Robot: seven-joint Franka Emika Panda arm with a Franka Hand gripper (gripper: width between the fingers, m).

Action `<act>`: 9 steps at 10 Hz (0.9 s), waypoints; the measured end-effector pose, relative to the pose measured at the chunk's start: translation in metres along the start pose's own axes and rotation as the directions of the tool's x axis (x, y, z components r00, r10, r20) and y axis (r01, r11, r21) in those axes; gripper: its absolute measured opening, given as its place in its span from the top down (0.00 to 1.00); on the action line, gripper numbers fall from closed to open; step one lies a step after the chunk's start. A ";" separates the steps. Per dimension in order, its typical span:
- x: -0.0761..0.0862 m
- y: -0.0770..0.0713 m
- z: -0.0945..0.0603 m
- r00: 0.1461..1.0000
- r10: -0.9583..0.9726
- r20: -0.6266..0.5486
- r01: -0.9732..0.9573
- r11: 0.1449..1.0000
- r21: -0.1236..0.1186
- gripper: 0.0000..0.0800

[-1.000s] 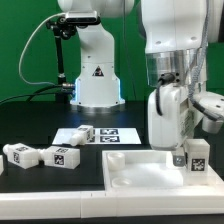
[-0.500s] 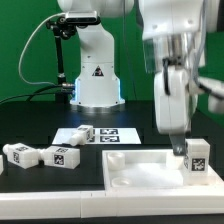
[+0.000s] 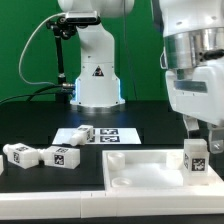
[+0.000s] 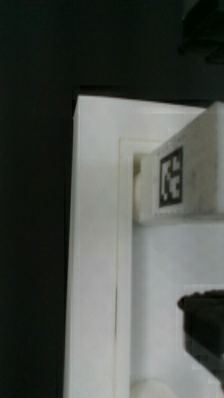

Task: Assemble one leg

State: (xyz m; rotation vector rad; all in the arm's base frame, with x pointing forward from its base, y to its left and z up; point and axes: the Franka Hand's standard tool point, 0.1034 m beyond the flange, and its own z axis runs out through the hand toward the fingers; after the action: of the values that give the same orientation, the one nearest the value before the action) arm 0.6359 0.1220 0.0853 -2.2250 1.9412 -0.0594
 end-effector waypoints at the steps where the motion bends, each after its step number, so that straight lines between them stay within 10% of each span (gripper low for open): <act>1: 0.001 0.000 0.000 0.997 -0.078 -0.002 0.078 0.997 -0.001 0.19; 9: 0.011 0.002 0.011 0.610 -0.793 0.004 0.792 0.609 -0.043 0.19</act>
Offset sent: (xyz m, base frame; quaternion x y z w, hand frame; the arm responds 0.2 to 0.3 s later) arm -0.0031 0.0049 -0.0102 -0.0266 0.0162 -0.5266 0.8496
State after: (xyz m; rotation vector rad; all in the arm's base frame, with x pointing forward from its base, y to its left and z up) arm 0.6367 0.1123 0.0730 -2.9248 0.7794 -0.1585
